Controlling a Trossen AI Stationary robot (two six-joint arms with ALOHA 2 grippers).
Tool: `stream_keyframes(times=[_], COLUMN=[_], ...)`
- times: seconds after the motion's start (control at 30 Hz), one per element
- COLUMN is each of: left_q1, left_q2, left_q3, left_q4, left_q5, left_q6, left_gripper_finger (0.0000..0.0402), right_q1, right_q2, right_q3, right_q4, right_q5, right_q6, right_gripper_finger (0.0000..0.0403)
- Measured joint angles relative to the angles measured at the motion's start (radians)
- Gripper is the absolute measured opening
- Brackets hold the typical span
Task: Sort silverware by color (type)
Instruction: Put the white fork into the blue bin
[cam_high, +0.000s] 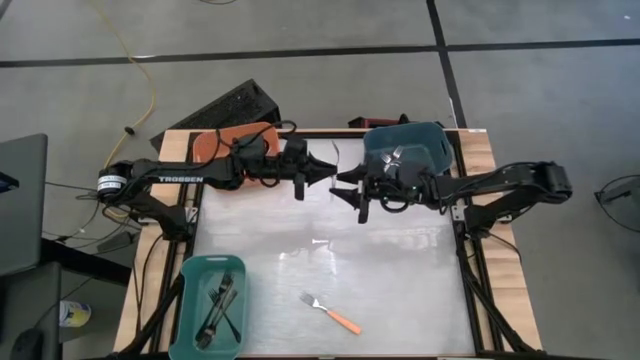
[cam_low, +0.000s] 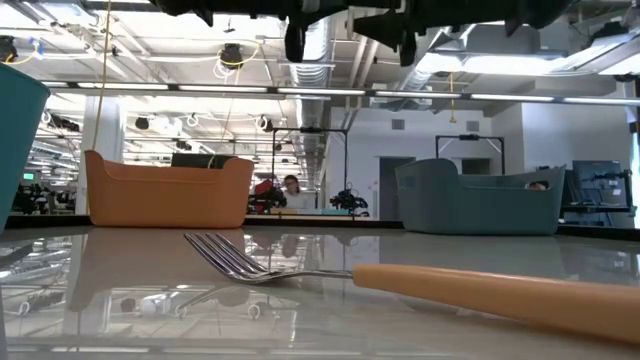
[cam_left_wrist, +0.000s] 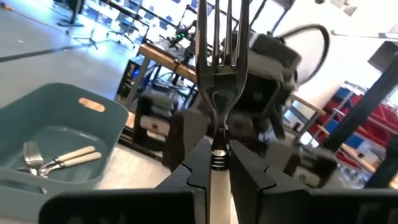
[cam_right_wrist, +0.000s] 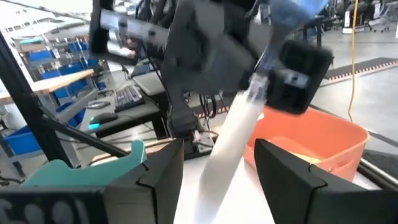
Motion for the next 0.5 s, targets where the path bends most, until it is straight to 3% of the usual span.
stream_keyframes(times=[0.23, 0.5], left_q1=[-0.012, -0.015], left_q2=[0.000, 0.000], left_q3=[0.001, 0.001], left_q4=[-0.010, -0.033], left_q5=[-0.015, -0.007], left_q6=[0.025, 0.041], left_gripper_finger=[0.0019, 0.0019], right_q1=[0.000, -0.003], right_q2=[0.066, 0.064], right_q3=[0.047, 0.101], right_q4=[0.027, -0.120], right_q5=[0.000, 0.001], right_q6=[0.001, 0.006], right_gripper_finger=[0.0198, 0.0105])
